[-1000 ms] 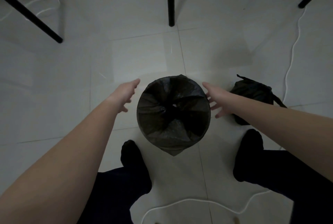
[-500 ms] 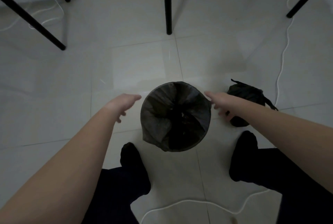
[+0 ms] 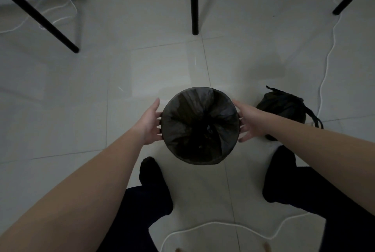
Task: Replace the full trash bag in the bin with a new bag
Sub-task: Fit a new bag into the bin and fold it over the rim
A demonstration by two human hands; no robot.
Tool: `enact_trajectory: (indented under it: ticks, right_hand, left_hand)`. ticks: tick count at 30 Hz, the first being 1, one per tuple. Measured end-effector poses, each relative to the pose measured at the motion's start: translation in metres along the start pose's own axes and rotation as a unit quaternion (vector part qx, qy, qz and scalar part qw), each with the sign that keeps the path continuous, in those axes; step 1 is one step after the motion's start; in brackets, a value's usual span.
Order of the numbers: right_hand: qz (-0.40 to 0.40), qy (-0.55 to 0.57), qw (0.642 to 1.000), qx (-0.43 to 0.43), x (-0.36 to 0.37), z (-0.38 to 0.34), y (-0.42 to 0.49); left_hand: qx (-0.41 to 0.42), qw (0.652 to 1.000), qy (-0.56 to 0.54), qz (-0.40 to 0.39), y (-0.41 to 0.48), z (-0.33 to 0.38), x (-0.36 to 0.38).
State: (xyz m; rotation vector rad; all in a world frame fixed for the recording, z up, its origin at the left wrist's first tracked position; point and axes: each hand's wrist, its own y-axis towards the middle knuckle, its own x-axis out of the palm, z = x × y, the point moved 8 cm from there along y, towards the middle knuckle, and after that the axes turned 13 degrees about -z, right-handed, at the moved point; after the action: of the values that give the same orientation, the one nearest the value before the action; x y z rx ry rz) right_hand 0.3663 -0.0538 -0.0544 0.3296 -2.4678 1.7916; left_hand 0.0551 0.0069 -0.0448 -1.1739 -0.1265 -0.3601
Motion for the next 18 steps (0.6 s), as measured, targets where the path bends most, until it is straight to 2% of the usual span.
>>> enact_trajectory:
  ticks: [2,4,6,9,12,15,16,18]
  right_hand:
    - [0.069,-0.059,0.996,0.015,-0.017,-0.006,0.0]
    - [0.134,-0.066,0.989,-0.02,-0.03,-0.019,0.001]
    - [0.112,-0.013,0.992,-0.061,-0.024,-0.029,0.005]
    - [0.05,0.043,0.995,-0.074,-0.006,-0.027,0.011]
    - [0.014,0.077,0.995,-0.054,-0.002,-0.013,0.018]
    - [-0.019,0.096,0.995,0.003,-0.002,0.001,0.021]
    - [-0.003,0.064,0.998,0.017,-0.003,0.001,0.017]
    - [0.109,-0.112,0.987,-0.024,-0.016,-0.02,0.007]
  left_hand:
    - [0.004,1.0,0.016,0.027,0.005,0.007,-0.008]
    - [-0.007,0.989,0.115,0.092,0.004,0.018,-0.018]
    - [-0.018,0.979,0.175,0.104,0.004,0.025,-0.017]
    - [-0.026,0.99,0.135,0.022,0.006,0.019,0.001]
    - [-0.019,0.998,0.04,-0.044,0.016,0.006,-0.001]
    - [0.025,0.997,-0.049,-0.051,0.023,0.012,-0.011]
    - [0.044,0.998,-0.027,-0.022,0.023,0.019,-0.015]
    - [0.086,0.984,0.12,0.095,0.016,0.042,-0.023]
